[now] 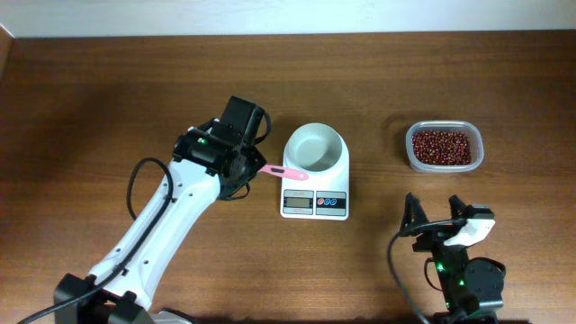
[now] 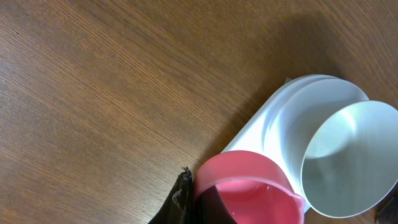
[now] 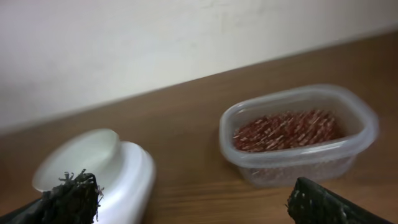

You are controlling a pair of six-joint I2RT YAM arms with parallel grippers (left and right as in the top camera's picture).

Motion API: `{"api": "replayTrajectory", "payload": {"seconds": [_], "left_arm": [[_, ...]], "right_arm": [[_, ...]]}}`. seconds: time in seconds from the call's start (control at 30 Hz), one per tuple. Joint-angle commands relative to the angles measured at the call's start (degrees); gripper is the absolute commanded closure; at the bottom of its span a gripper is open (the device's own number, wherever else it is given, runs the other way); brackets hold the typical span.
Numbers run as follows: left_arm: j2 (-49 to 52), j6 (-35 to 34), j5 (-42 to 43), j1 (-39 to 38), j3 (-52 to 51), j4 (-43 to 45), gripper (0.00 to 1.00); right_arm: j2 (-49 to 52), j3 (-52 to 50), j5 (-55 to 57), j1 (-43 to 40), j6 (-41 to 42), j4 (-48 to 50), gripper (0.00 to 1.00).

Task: Scoop and weigh 50g on scale
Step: 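Move the right gripper open toward the scoop handle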

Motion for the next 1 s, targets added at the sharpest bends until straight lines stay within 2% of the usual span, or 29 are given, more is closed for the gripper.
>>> {"api": "replayTrajectory", "payload": {"seconds": [0.0,0.1,0.3,0.47,0.6,0.7,0.8,0.97], "left_arm": [[0.52,-0.72,-1.07,-0.24,-0.44,0.04,1.0],[0.52,-0.72,-1.07,-0.24,-0.44,0.04,1.0],[0.52,-0.74,-1.07,-0.24,-0.44,0.04,1.0],[0.52,-0.74,-1.07,-0.24,-0.44,0.04,1.0],[0.52,-0.74,-1.07,-0.24,-0.46,0.26,1.0],[0.52,-0.74,-1.07,-0.24,-0.44,0.28,1.0],[0.52,-1.16,-1.07,-0.24,-0.46,0.42,1.0],[0.52,-1.31,-1.07,-0.24,-0.44,0.44,1.0]], "right_arm": [[-0.04,-0.31,-3.74,-0.37,21.7,0.02,0.01],[-0.04,-0.31,-10.29,-0.37,31.47,0.83,0.01],[-0.04,-0.31,-18.99,-0.37,37.75,2.14,0.01],[-0.04,-0.31,-19.67,-0.37,37.2,1.7,0.01],[0.02,0.15,-21.03,-0.37,33.18,1.44,0.01],[1.38,3.82,-21.14,-0.37,32.06,-2.95,0.01],[5.97,10.51,-18.91,-0.37,27.52,-10.91,0.01],[17.4,17.57,-21.68,-0.37,26.95,-13.33,0.01]]}}
